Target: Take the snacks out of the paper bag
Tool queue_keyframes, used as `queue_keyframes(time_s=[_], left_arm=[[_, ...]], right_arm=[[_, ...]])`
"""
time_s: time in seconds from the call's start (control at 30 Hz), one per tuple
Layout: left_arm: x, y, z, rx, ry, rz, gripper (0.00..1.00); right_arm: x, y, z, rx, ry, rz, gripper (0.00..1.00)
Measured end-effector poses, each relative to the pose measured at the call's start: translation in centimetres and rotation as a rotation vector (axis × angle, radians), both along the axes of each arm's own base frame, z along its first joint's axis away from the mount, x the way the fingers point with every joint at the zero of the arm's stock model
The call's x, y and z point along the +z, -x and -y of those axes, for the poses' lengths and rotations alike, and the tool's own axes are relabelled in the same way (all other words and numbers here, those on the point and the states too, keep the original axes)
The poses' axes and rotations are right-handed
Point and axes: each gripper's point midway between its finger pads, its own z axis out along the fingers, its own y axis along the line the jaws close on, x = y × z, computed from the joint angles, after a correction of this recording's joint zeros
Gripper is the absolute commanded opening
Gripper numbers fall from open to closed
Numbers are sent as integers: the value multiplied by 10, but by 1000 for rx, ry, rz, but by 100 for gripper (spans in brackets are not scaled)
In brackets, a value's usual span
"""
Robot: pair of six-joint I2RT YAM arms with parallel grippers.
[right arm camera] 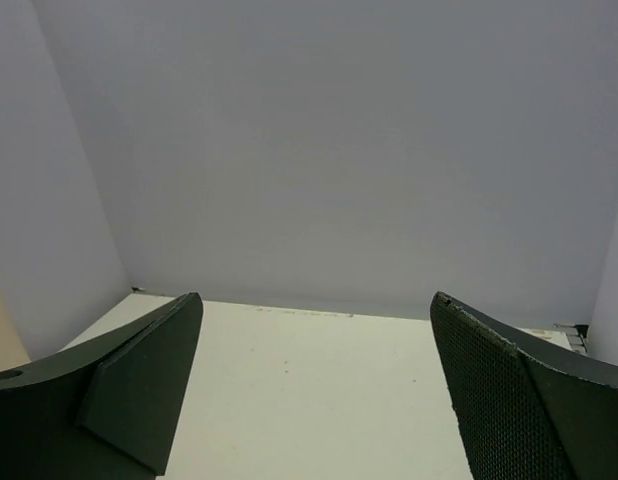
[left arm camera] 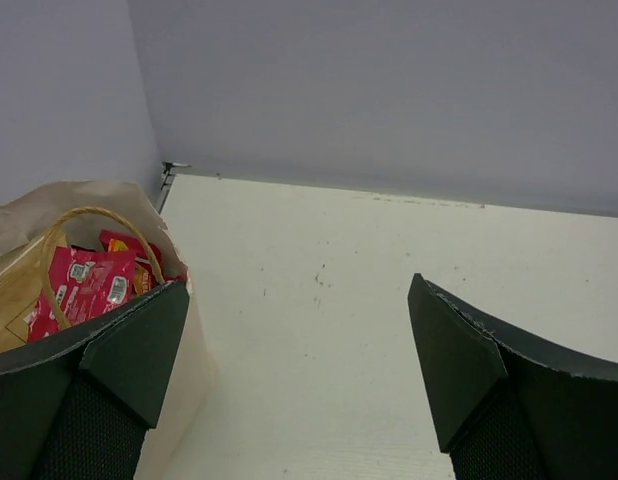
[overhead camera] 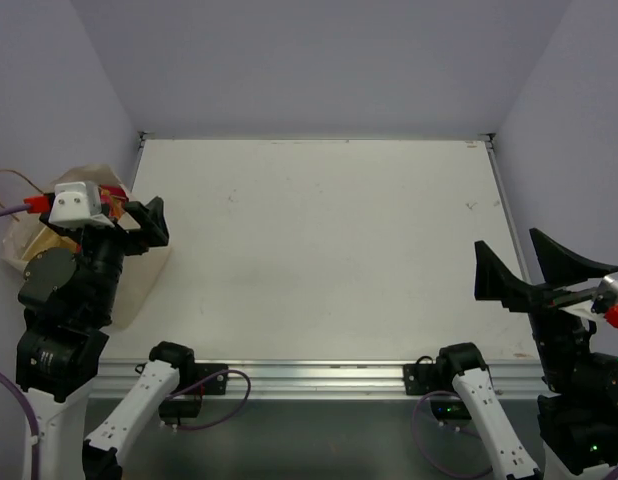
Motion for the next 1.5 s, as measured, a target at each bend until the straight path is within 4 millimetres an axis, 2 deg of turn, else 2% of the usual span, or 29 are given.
queue_keyframes(time_s=[0.1,0.2,0.43,0.53,0.63,0.73,0.83,0.93,0.97,1.07,1.13,1.2,1.23,1.27,1.3,1.5], left_arm=[[-6,-7,1,6,-10,-39,100],[-12,-27,0,43,-29,-120,100],[-23,-115,-5,201,-110,-342,100],[-41,-152,-30,304,-122,-438,100],[-63,-169,-67,421,-119,-536,100],[-82,-175,-95,494,-99,-605,98],[-99,-171,-121,552,-75,-653,89],[-114,-165,-134,575,-49,-692,66],[-121,-165,-135,573,-43,-709,54],[-142,-168,-125,520,-18,-757,36],[-154,-171,-116,468,1,-784,31],[-166,-172,-108,424,15,-809,16],[-167,-172,-107,420,18,-812,16],[-171,-172,-105,406,22,-819,6],[-175,-171,-103,396,30,-827,1],[-180,-172,-78,284,66,-824,0]], right_arm=[[-1,0,0,1,-2,-4,99],[-2,-4,-2,7,-9,-25,99],[-23,-34,-23,94,12,-162,99],[-38,-45,-36,150,20,-225,99],[-53,-48,-46,203,24,-271,99],[-60,-47,-52,242,24,-291,99],[-64,-43,-56,268,25,-292,99],[-68,-38,-58,285,26,-282,99],[-69,-37,-58,288,27,-279,99],[-73,-34,-59,296,27,-276,99],[-76,-34,-58,296,29,-275,99],[-78,-33,-57,289,27,-273,99],[-79,-33,-56,285,26,-273,99],[-79,-33,-56,282,26,-270,99],[-80,-33,-55,280,26,-266,99],[-79,-30,-51,265,24,-244,99]])
